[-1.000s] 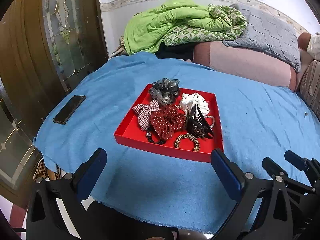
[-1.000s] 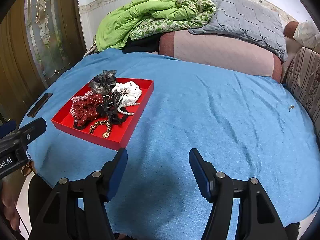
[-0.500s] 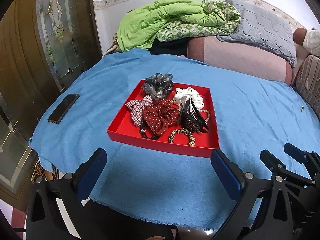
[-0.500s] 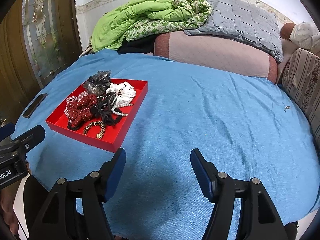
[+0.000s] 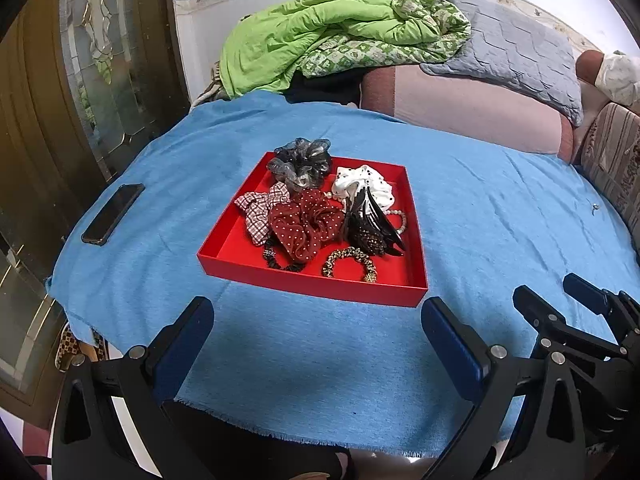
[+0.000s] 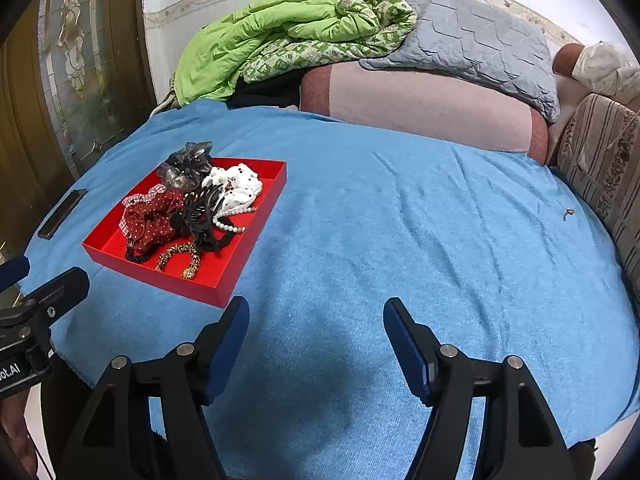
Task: Organize jewelry
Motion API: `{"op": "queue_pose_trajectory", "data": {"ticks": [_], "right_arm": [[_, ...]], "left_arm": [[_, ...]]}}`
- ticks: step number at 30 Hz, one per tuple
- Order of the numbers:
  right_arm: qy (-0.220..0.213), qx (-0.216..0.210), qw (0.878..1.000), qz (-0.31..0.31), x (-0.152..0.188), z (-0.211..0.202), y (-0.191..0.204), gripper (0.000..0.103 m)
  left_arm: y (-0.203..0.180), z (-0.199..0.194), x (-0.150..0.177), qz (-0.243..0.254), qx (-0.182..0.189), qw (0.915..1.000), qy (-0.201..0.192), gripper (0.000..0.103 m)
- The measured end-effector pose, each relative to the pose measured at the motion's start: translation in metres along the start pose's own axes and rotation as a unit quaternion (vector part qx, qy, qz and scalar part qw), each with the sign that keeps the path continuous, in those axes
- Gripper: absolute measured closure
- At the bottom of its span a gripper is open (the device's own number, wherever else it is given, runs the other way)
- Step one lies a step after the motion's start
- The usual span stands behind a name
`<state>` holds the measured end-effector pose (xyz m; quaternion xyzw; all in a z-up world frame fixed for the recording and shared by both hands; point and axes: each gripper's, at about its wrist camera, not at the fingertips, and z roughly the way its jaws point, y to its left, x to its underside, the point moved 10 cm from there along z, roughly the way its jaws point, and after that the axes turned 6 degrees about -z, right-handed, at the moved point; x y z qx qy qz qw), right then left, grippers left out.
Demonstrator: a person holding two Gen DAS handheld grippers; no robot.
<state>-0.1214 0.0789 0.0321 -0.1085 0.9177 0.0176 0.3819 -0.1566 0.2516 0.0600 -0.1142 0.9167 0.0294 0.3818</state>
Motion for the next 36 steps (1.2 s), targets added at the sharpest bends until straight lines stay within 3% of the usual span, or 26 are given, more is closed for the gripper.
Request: {"op": "queue_pose_trajectory", "data": {"ticks": [36], "right_arm": [[0.0, 0.006, 1.0, -0.011, 0.002, 0.0027, 0.004, 0.025]], "left_arm": [[-0.0049, 0.0086, 0.0083, -0.006, 0.029, 0.9994, 0.018, 0.0]]}}
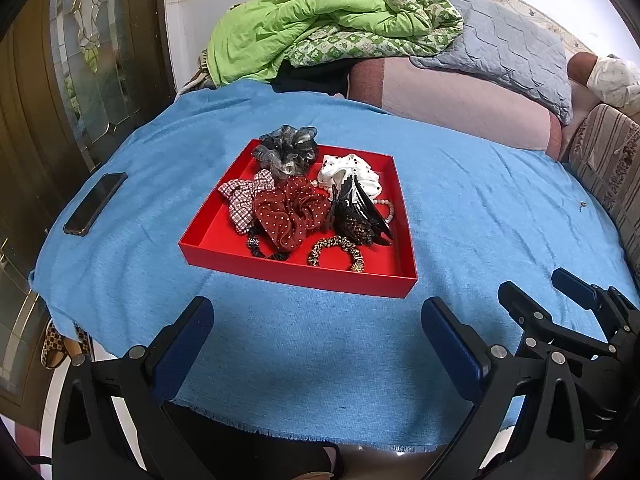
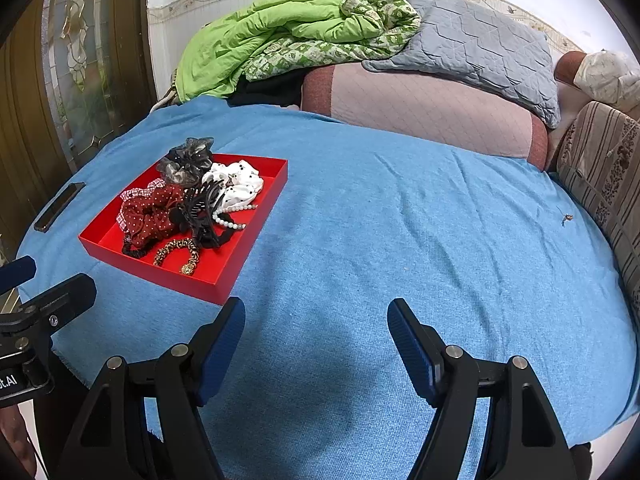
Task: Organize jewelry
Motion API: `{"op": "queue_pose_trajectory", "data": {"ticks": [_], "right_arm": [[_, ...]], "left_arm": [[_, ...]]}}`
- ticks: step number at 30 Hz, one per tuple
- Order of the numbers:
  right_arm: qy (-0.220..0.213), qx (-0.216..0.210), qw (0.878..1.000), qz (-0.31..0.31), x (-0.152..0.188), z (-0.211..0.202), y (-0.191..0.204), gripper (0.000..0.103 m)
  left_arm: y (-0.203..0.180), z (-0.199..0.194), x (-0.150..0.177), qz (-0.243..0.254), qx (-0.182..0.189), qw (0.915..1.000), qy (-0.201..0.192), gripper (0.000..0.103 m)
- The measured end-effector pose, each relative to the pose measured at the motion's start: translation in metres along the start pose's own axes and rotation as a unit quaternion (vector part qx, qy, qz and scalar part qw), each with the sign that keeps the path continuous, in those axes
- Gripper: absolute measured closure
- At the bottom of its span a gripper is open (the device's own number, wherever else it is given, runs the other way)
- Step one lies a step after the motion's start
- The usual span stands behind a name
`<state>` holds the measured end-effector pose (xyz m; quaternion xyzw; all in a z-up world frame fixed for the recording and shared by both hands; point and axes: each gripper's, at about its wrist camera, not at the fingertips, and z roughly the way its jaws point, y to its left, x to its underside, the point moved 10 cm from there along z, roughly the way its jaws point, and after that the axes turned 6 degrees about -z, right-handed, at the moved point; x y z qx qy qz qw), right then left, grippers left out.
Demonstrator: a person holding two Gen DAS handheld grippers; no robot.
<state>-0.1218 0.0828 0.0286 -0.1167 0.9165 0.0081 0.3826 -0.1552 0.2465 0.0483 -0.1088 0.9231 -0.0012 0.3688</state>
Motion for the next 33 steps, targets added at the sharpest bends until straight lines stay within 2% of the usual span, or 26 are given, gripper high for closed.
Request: {"op": "queue_pose_trajectory", "data": {"ticks": [33], "right_arm": [[0.002, 0.007, 1.0, -0.023, -0.003, 0.003, 0.016, 0.022]], "left_arm": [[0.019, 0.006, 0.0, -0.016, 0.004, 0.9999, -0.002, 0.0]]}}
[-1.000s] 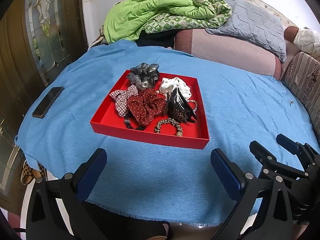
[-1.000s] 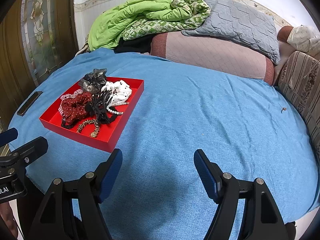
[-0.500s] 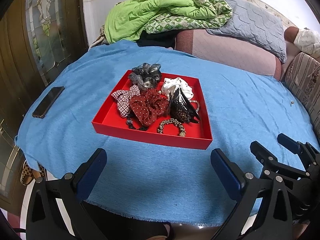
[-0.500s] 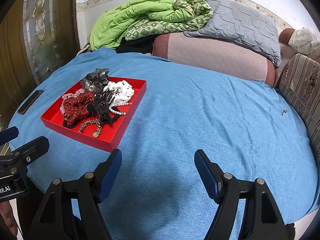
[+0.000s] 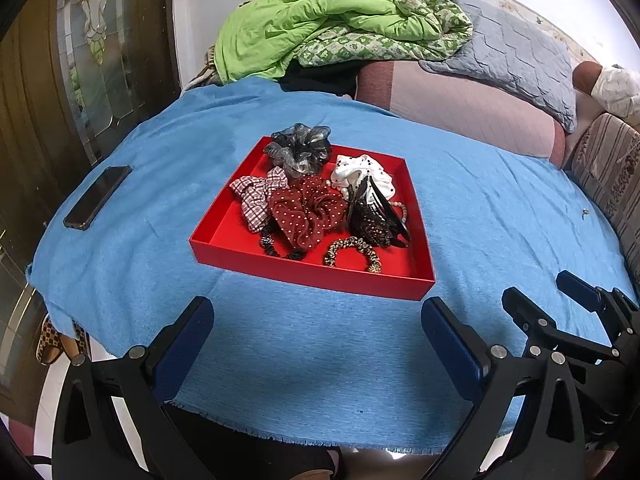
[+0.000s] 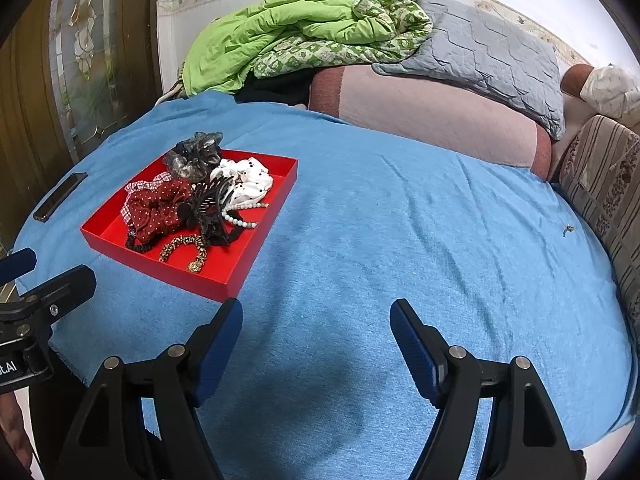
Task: Organize jewelry
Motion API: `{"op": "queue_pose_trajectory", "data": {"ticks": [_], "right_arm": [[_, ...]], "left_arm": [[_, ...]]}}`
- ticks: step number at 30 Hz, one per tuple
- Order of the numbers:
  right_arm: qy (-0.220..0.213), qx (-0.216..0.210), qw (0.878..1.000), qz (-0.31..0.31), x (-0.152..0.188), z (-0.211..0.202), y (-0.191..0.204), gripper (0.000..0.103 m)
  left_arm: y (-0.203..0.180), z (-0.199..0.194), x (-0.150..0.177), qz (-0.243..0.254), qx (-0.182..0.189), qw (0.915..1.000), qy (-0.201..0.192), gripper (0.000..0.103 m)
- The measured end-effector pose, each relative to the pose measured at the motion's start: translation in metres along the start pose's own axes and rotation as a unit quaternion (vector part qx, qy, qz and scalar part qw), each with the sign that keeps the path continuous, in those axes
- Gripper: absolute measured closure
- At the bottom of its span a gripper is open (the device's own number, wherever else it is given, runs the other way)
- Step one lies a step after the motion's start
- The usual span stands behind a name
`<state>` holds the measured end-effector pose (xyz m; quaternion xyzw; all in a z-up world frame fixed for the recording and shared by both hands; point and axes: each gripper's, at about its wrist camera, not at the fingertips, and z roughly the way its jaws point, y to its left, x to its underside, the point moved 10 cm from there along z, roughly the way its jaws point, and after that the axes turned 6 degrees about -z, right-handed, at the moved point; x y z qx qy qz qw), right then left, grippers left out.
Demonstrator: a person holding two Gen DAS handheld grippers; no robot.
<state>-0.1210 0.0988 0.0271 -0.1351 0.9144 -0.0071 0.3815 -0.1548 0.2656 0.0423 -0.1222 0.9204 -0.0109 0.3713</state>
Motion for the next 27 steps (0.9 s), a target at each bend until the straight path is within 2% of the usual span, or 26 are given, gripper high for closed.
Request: {"op": "queue_pose_trajectory", "data": {"ticks": [20, 27], "right_arm": [[0.003, -0.004, 1.0, -0.019, 0.0, 0.002, 0.015, 0.021], [0.007, -0.021, 1.0, -0.011, 0.002, 0.004, 0.014, 0.021]], "left_arm": [[0.018, 0.005, 0.001, -0.024, -0.013, 0.9996, 0.005, 0.0], [0.019, 0.002, -0.003, -0.024, -0.026, 0.9994, -0.002, 0.0]]}}
